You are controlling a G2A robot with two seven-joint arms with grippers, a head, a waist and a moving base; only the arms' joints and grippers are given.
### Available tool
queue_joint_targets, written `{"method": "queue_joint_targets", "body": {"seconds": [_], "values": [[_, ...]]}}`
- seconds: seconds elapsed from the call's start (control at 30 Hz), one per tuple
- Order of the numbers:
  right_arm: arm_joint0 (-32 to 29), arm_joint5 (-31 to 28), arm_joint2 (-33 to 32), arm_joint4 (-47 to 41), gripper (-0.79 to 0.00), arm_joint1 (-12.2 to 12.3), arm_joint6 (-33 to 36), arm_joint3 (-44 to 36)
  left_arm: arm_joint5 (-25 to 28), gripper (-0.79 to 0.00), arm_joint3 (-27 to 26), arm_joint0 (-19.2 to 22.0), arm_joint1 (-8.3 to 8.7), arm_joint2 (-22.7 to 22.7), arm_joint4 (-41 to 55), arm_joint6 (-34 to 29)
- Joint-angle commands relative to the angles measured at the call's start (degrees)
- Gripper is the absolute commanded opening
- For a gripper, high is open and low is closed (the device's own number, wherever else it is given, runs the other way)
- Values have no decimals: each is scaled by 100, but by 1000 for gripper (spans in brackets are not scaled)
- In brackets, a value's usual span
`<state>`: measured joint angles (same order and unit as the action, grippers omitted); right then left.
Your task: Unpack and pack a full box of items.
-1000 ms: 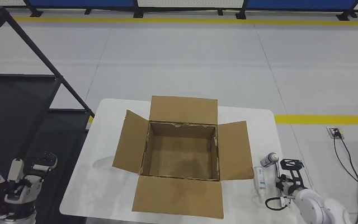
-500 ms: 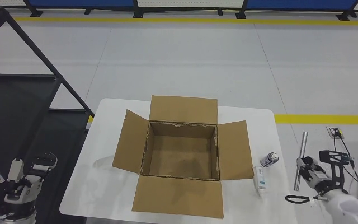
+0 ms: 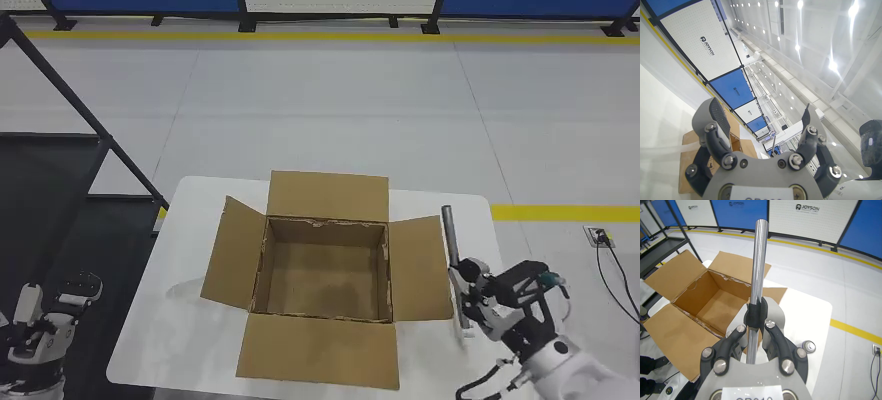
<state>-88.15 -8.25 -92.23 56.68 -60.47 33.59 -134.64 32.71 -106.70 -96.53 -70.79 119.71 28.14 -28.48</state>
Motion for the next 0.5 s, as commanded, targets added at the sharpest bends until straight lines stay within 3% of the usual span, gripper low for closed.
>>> {"method": "queue_joint_targets", "body": {"seconds": [0.0,0.27,0.4,0.47], "values": [[530,179,750,283,-785,-27,329,-1,0,0,0,0,0,0,0,0],[2170,1408,2927,1152,-785,-282,1768,11,0,0,0,0,0,0,0,0],[3073,1867,3611,1026,-785,-482,2248,738,0,0,0,0,0,0,0,0],[3215,1877,3708,992,-785,-513,2338,874,0,0,0,0,0,0,0,0]]}}
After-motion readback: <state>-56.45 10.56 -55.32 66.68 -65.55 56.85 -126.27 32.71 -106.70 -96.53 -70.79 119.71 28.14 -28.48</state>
